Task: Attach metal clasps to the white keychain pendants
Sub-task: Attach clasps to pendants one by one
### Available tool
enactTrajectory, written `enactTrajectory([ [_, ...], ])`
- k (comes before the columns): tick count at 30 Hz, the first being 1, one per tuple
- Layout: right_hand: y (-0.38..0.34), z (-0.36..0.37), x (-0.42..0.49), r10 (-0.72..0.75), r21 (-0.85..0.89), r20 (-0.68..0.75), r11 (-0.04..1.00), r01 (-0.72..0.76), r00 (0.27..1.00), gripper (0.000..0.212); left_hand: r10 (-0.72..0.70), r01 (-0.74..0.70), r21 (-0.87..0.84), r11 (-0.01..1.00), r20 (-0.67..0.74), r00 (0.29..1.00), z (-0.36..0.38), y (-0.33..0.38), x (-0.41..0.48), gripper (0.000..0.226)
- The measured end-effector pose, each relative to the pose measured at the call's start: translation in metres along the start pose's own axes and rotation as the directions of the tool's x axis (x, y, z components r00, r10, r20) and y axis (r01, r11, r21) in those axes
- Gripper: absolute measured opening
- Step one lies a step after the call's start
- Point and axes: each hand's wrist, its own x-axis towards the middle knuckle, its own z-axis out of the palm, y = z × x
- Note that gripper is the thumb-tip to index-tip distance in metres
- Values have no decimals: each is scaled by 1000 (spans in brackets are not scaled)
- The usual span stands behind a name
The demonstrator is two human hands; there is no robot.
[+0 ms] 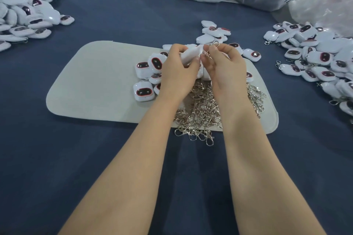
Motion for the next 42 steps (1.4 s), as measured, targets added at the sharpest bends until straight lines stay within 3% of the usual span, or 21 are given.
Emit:
enactTrajectory([
  [7, -2, 2, 1, -22, 15, -28, 1000, 22, 999, 14, -25, 24, -89, 996, -11, 1000, -2, 7, -2, 7],
  [10, -1, 1, 1, -36, -70, -29, 997, 34, 999, 14, -83, 80, -119, 990, -23, 996, -3, 8, -2, 17],
  [16, 0, 2, 1, -51, -36, -12, 998, 50, 999, 14, -32, 31, -55, 998, -26, 999, -1, 7, -1, 12],
  [23, 1, 2, 0, -109, -233, 3, 966, 107, 994, 14, 58, -58, -5, 998, 48, 997, 0, 7, 0, 16],
  [33, -1, 3, -2, -101, -283, -29, 955, 89, 994, 14, 64, -64, 2, 998, -68, 996, -4, 7, -1, 7],
  [38, 2, 0, 0, -153, -550, -12, 826, 121, 988, 12, 80, -78, 26, 997, -82, 993, -4, 8, -2, 5],
  [42, 2, 2, -3, -281, -659, 90, 703, 269, 955, 14, 92, -86, 74, 994, -88, 992, -5, 7, -1, 6],
])
